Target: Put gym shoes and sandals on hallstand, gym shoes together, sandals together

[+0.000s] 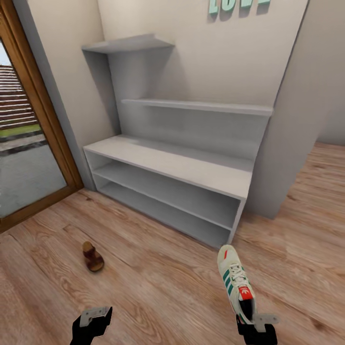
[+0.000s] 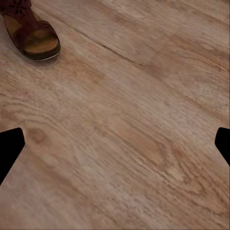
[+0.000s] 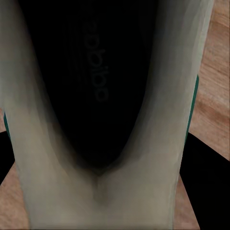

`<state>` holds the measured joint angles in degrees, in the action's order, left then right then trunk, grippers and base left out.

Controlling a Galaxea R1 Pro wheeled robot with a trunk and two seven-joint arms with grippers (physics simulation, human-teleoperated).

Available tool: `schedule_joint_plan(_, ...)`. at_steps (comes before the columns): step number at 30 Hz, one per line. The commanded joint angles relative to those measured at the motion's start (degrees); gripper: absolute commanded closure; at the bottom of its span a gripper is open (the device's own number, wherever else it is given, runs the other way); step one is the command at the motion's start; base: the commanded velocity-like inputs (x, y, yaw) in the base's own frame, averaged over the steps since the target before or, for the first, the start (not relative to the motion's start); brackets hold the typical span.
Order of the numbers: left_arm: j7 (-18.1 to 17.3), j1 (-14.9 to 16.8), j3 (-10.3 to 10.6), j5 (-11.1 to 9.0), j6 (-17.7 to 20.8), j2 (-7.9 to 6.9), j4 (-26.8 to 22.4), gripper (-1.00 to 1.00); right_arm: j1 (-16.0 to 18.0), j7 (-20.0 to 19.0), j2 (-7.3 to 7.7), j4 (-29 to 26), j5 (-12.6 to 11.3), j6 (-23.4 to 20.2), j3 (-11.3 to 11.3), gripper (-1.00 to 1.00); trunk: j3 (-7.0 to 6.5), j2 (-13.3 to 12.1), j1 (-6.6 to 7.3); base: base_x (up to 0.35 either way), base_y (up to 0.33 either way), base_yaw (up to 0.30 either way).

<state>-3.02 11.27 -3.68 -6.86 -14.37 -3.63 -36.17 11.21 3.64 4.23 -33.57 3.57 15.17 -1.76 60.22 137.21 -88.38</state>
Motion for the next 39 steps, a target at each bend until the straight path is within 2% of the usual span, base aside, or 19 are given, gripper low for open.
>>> schedule_joint_plan(1,-0.3,0.0,0.0,-0.6,-0.1,-0.02,0.1,-1.00,0.0,0.2,-0.01,0.0,0.4,0.1,-0.1,1.00,0.04,0.0,0.00,0.054,0.299,0.000)
schedule_joint_plan(23,-0.3,0.1,-0.1,-0.6,-0.1,-0.06,0.1,-1.00,0.0,0.2,0.09,0.0,0.4,0.1,-0.1,1.00,0.04,0.0,0.00,0.027,0.303,0.000)
schedule_joint_plan(27,-0.2,0.2,-0.4,-0.6,-0.4,0.14,-0.9,-1.00,1.0,0.3,-0.44,-1.3,0.0,-0.4,0.0,1.00,0.05,0.0,0.00,0.000,0.000,0.000)
schedule_joint_plan(30,-0.2,0.0,-0.4,-1.1,-0.5,0.14,-1.2,-1.00,0.4,0.3,-0.86,-0.3,0.5,0.5,0.0,1.00,0.05,0.0,0.00,0.000,0.034,0.000)
schedule_joint_plan(39,-0.1,0.0,-0.6,-1.3,-0.5,0.11,-1.5,-1.00,1.3,0.4,-1.29,-3.2,0.9,3.4,-0.7,1.00,0.03,0.0,0.00,0.000,0.243,-0.009)
